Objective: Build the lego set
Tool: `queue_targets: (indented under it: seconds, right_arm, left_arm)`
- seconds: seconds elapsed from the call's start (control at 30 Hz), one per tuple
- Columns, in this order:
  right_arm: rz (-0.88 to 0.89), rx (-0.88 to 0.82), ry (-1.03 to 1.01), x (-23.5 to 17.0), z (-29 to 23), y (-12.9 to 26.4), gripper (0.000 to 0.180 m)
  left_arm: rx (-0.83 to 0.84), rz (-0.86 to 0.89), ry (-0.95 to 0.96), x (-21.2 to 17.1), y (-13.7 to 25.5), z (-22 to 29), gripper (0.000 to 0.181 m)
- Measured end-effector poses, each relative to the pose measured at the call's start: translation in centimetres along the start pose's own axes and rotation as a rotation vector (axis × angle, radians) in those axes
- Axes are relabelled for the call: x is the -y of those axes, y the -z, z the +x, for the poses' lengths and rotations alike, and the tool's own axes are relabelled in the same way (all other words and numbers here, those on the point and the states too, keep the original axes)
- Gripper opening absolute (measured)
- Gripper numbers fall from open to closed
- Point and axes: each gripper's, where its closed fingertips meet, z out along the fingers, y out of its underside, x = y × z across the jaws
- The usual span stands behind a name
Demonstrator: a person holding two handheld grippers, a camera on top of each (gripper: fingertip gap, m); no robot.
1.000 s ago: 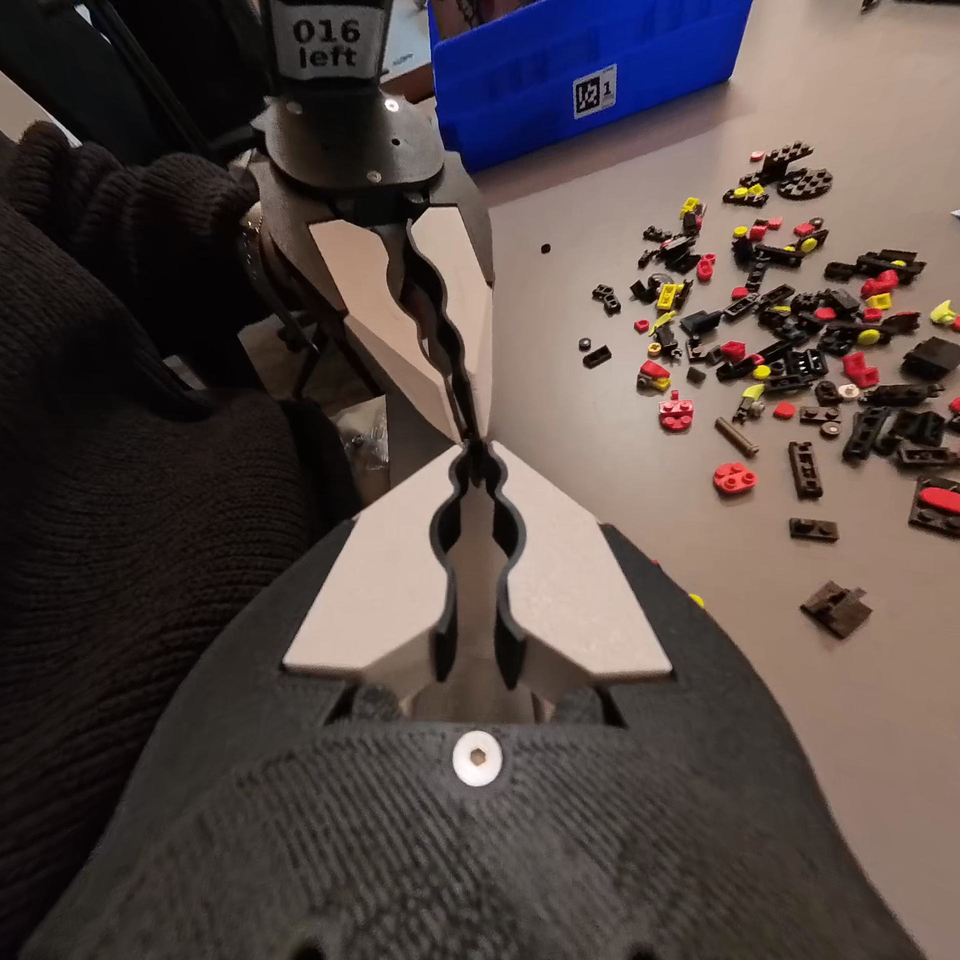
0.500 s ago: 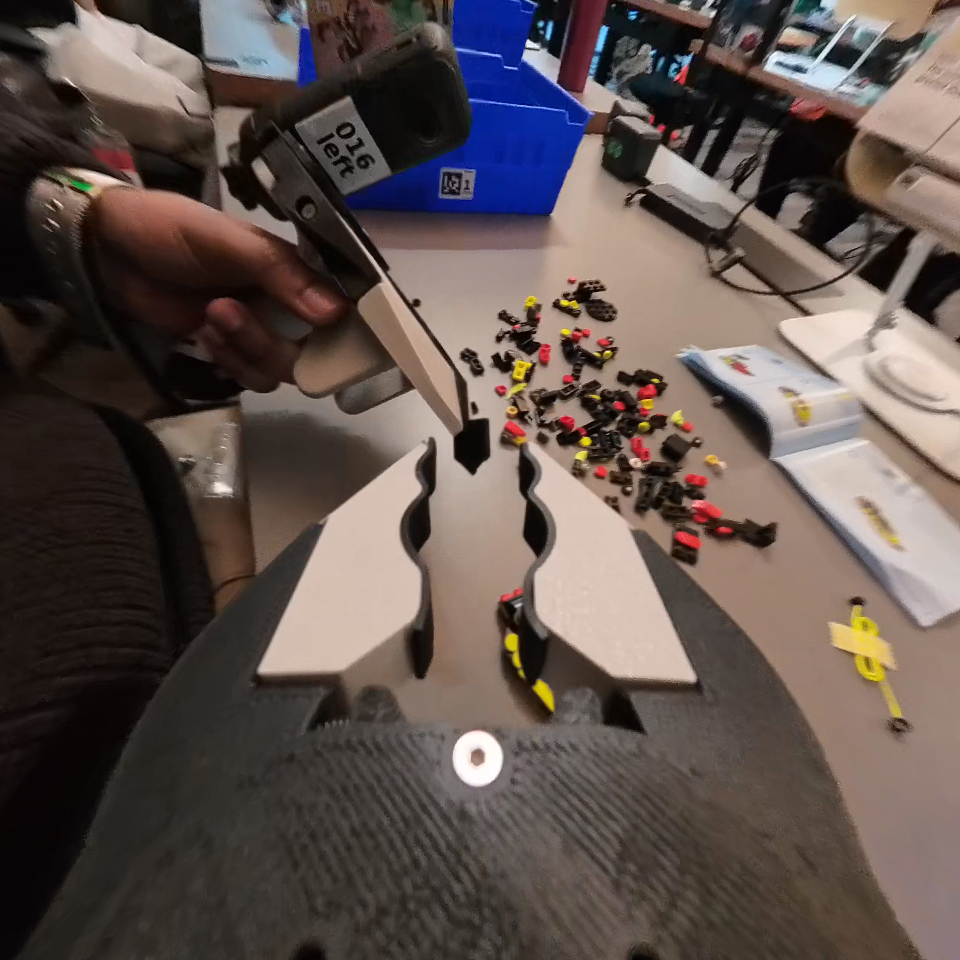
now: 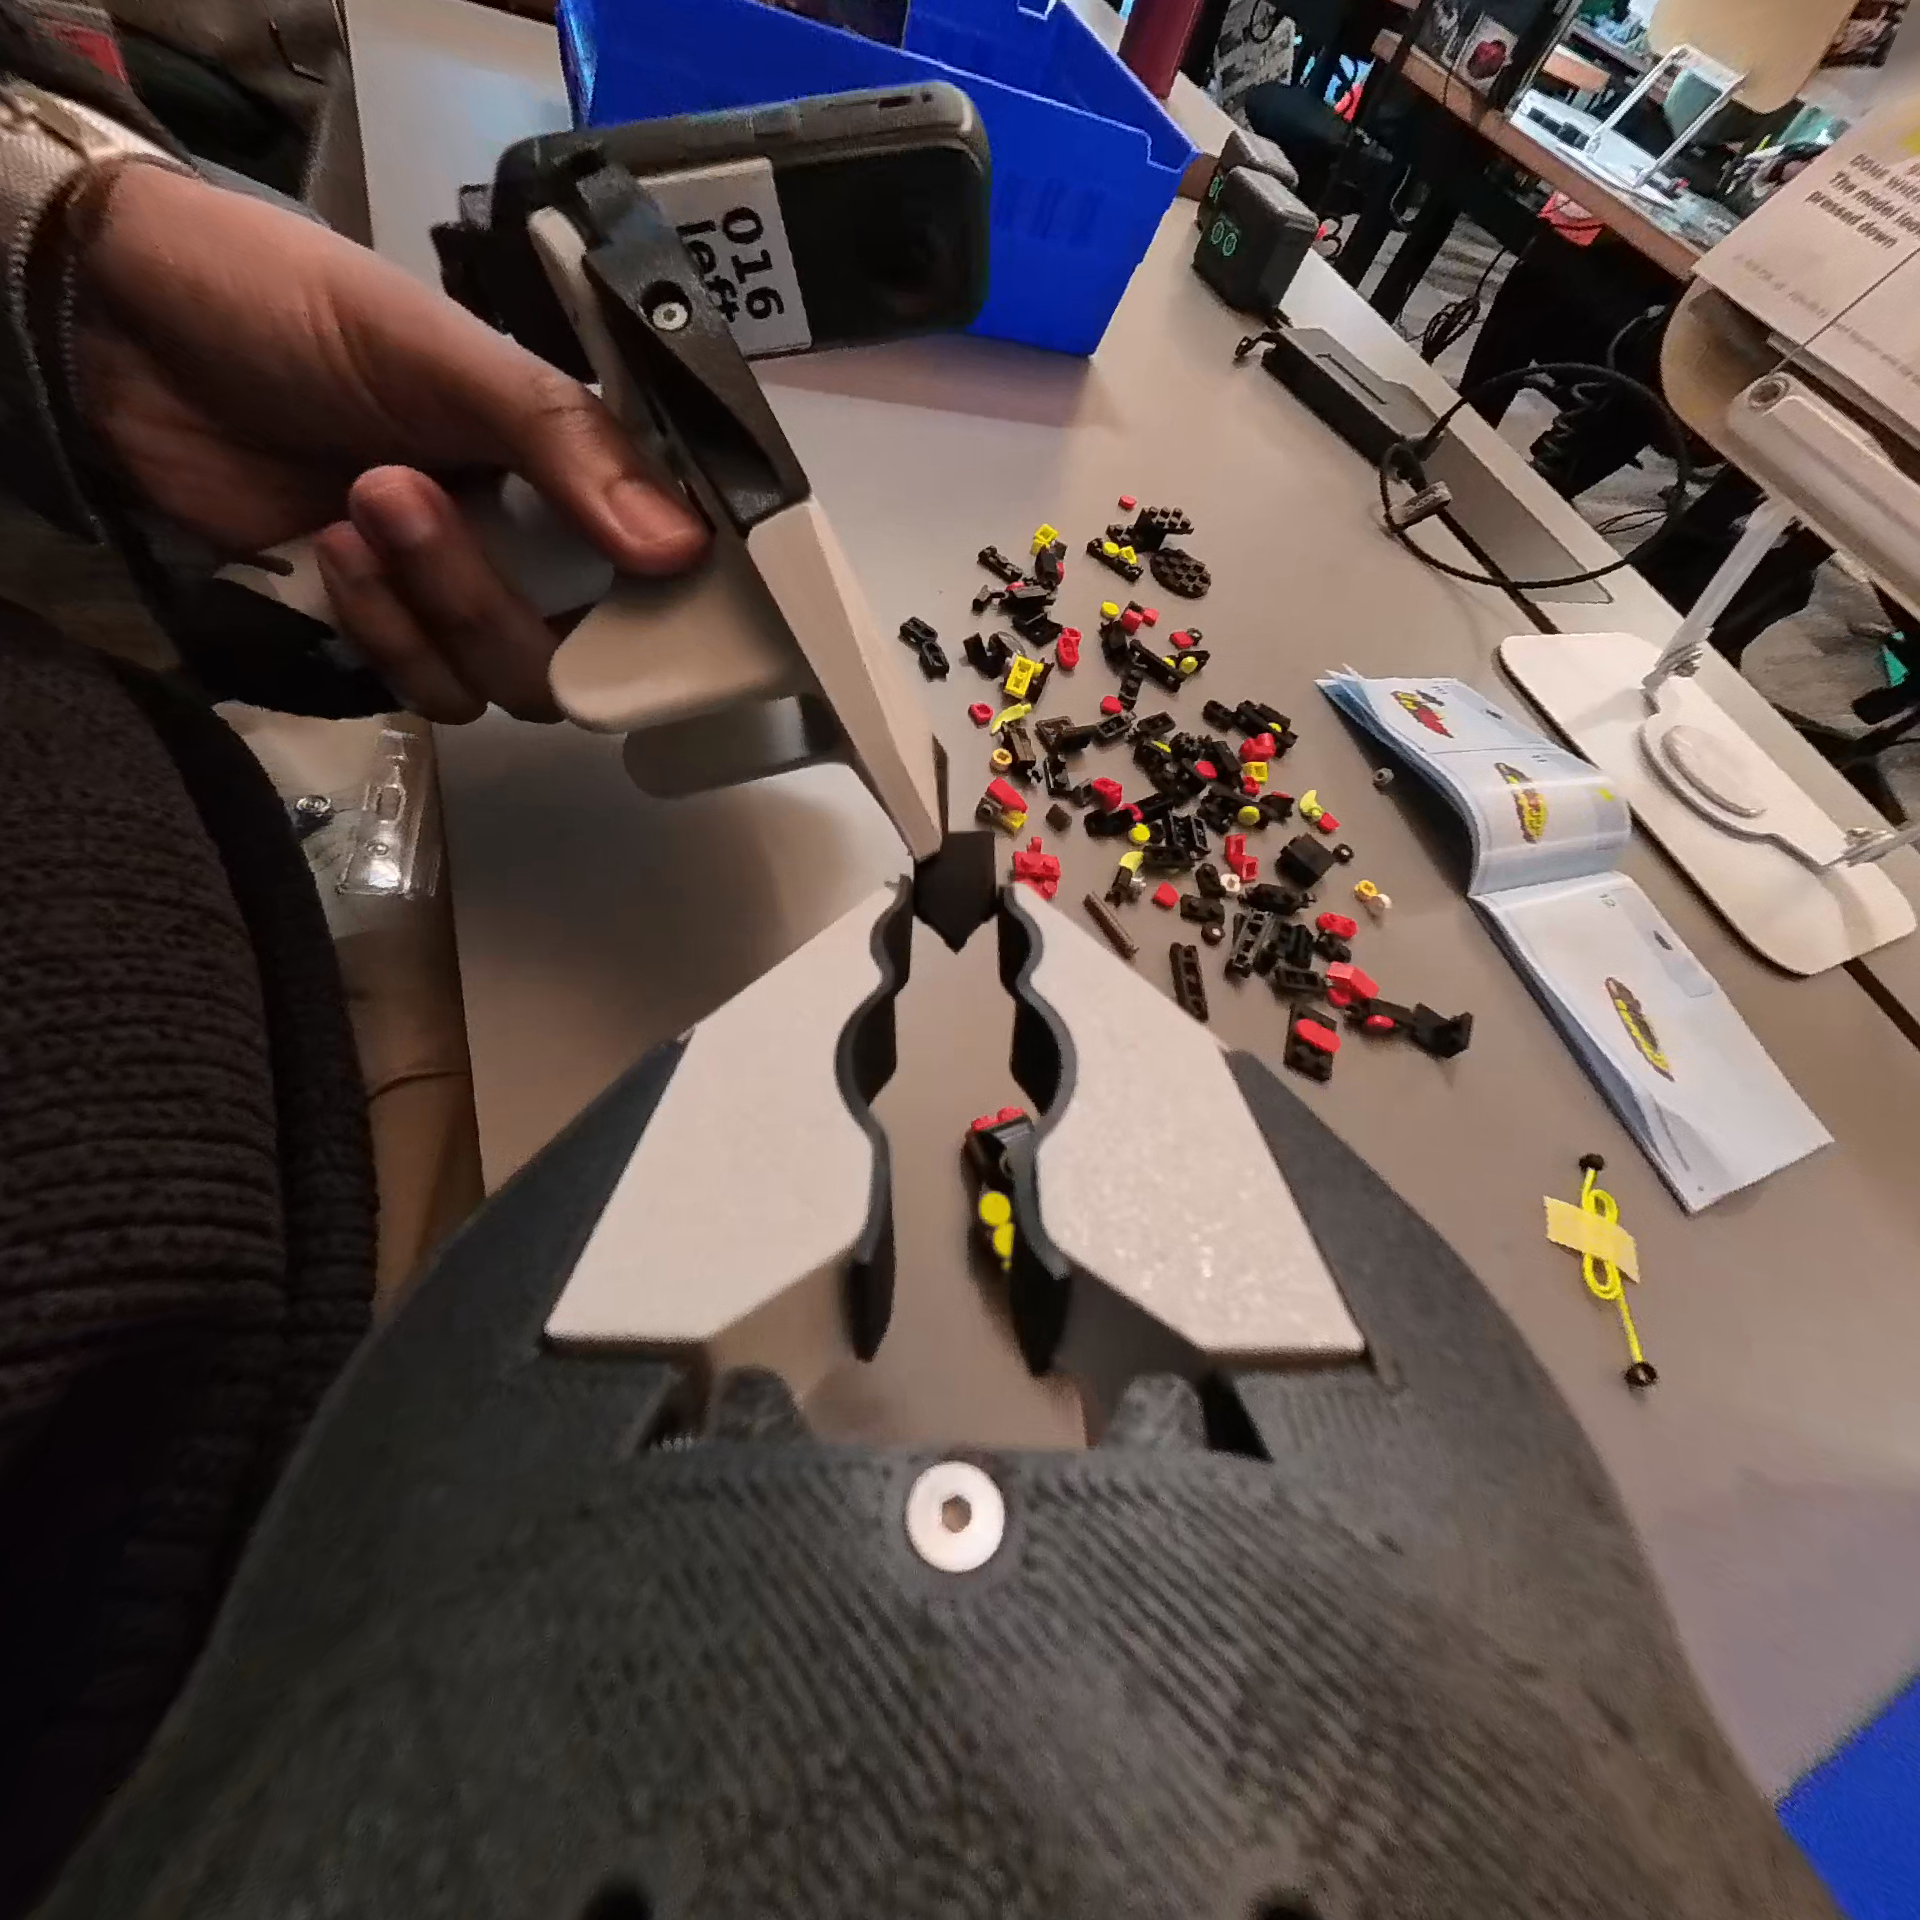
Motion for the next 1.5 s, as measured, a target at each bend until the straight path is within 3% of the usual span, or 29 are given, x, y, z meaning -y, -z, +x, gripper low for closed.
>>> queue_targets:
  seconds: [0.1, 0.17, 0.27, 0.47, 0.63, 0.73, 0.87, 1.0, 1.13, 1.33, 1.5]
  right_arm:
    - [0.002, -0.007, -0.002, 0.0, 0.3, 0.7, 0.014]
    - [0.020, -0.078, -0.011, 0.1, 2.2, 2.0, 0.014]
    - [0.006, -0.178, -0.072, -1.6, 5.7, 4.4, 0.014]
    - [-0.011, -0.083, -0.264, -4.2, 6.1, 5.5, 0.014]
    - [-0.079, -0.029, -0.185, -5.4, 5.0, 4.4, 0.014]
    - [-0.084, 0.000, -0.188, -5.9, 5.5, 4.0, 0.014]
    - [0.105, 0.119, -0.380, -1.8, 6.8, 3.3, 0.014]
    - [0.039, 0.104, -0.249, -2.5, 7.4, 1.8, 0.014]
    - [-0.002, 0.155, -0.269, -4.1, 6.3, 1.7, 0.014]
    - [0.072, 0.203, -0.334, -3.0, 6.2, 2.0, 0.014]
    - [0.014, 0.205, -0.290, -3.9, 5.5, 2.2, 0.014]
  left_arm:
    - [-0.002, -0.025, -0.008, -0.3, -0.4, 0.0, 0.005]
    - [0.024, -0.030, -0.039, -0.2, -0.5, -0.3, 0.022]
    - [0.052, -0.067, -0.126, -0.2, -0.6, -0.4, 0.025]
    - [0.237, -0.215, -0.457, -1.0, -1.3, -2.5, 0.035]
    - [0.335, -0.298, -0.648, -1.1, -2.1, -4.2, 0.043]
    - [0.327, -0.351, -0.687, -1.4, -2.9, -4.7, 0.044]
    - [0.367, -0.397, -0.768, -1.2, -4.1, -6.1, 0.047]
    - [0.381, -0.413, -0.803, -0.5, -5.4, -6.7, 0.052]
    - [0.355, -0.382, -0.746, -0.8, -5.0, -5.9, 0.052]
    - [0.412, -0.356, -0.853, 0.1, -3.6, -6.2, 0.052]
    - [0.307, -0.401, -0.850, -1.2, -4.5, -5.7, 0.057]
